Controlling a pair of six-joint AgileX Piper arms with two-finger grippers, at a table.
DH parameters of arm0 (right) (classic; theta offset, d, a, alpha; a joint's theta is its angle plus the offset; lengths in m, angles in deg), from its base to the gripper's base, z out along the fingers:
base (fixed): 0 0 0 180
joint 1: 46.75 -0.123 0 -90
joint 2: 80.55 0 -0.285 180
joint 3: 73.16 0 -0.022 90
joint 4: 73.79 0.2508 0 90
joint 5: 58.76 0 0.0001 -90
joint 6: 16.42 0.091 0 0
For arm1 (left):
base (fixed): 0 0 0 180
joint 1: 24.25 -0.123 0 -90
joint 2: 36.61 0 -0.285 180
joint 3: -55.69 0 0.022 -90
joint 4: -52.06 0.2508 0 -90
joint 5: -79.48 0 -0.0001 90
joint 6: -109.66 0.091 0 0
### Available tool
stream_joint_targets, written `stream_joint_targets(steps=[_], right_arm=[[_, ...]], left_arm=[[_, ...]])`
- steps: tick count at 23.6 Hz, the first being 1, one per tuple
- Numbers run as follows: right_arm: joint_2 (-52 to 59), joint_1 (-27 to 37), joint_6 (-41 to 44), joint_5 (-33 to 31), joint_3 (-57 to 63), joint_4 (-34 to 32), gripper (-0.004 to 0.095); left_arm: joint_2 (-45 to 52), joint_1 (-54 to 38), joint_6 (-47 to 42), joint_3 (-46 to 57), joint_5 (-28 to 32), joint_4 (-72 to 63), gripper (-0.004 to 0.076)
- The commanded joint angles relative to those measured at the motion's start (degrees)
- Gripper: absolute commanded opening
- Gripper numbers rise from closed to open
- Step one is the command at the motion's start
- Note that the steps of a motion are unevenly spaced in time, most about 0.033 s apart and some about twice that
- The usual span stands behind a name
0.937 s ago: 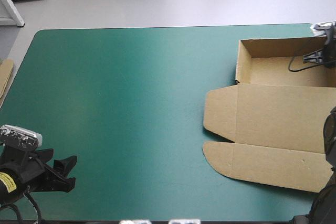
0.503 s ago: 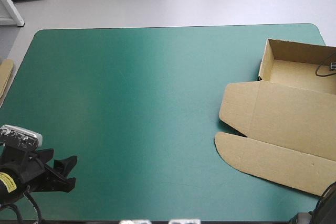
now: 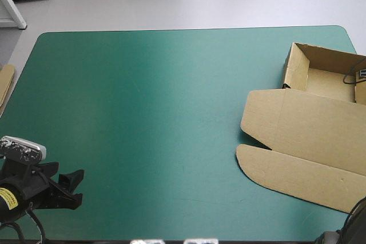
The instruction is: Fold the box
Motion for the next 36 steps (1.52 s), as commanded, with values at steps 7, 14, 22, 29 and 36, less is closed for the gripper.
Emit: stream_joint_targets(steps=[7, 14, 22, 29, 36], right_arm=[[10.77, 0.20, -1.58, -1.68, -1.82, 11.55, 0.0608], [21.24, 0.20, -1.37, -7.53, -1.71, 19.40, 0.0578], [33.04, -3.01, -3.53, -13.03, 1.64, 26.02, 0.0504], [51.12, -9.93, -5.67, -10.98, 21.89, 26.17, 0.0443], [79.16, -13.98, -13.05, 3.43, 45.82, 35.47, 0.0373]], left_arm=[[-0.44, 0.33, -0.14, -1.25, -2.37, 0.03, 0.0441], [-0.44, 0.33, -0.14, -1.25, -1.24, 3.06, 0.0441], [-0.44, 0.33, -0.14, -1.25, 3.15, 5.72, 0.0441], [-0.44, 0.33, -0.14, -1.25, 4.62, 9.22, 0.0441], [0.10, 0.33, -0.52, -0.41, 6.30, 11.13, 0.0441]])
